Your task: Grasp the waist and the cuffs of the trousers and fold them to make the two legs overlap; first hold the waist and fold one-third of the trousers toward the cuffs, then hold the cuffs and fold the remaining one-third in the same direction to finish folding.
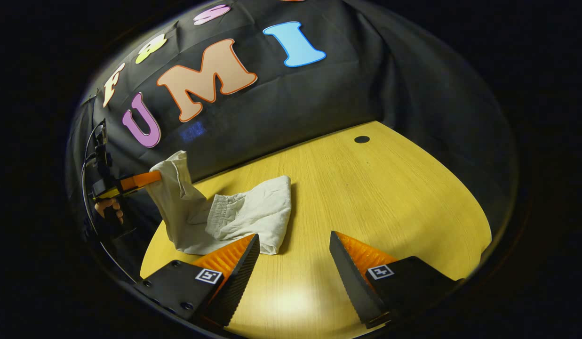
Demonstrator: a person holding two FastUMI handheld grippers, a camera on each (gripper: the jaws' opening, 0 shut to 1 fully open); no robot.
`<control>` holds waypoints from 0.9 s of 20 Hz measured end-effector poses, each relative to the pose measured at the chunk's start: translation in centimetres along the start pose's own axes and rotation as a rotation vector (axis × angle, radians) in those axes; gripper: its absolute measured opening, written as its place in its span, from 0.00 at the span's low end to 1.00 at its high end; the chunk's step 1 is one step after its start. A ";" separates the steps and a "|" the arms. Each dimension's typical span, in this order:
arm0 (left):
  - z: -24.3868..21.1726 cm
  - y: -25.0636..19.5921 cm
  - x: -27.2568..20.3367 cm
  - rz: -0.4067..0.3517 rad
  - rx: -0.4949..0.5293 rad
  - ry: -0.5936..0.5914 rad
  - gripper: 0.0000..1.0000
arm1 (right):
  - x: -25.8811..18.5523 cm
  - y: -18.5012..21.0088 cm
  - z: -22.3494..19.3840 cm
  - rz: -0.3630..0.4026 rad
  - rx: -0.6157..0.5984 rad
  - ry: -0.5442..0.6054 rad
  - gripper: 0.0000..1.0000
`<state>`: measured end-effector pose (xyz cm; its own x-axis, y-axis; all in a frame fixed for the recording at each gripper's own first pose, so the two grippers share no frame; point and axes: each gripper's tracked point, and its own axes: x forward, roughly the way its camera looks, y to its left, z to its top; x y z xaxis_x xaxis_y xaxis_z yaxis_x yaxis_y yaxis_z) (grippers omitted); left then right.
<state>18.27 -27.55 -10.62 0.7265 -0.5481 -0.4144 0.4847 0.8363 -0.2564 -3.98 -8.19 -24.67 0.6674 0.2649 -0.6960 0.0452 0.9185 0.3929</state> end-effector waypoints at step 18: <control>-12.3 -17.9 5.6 -0.222 0.149 0.180 0.12 | -1.6 -3.7 0.2 0.018 -0.052 0.005 0.96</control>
<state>7.66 -45.46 -19.10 0.5041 -0.6942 -0.5137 0.6973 0.6782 -0.2322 -5.08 -12.03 -24.93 0.6640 0.2830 -0.6921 -0.0055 0.9274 0.3740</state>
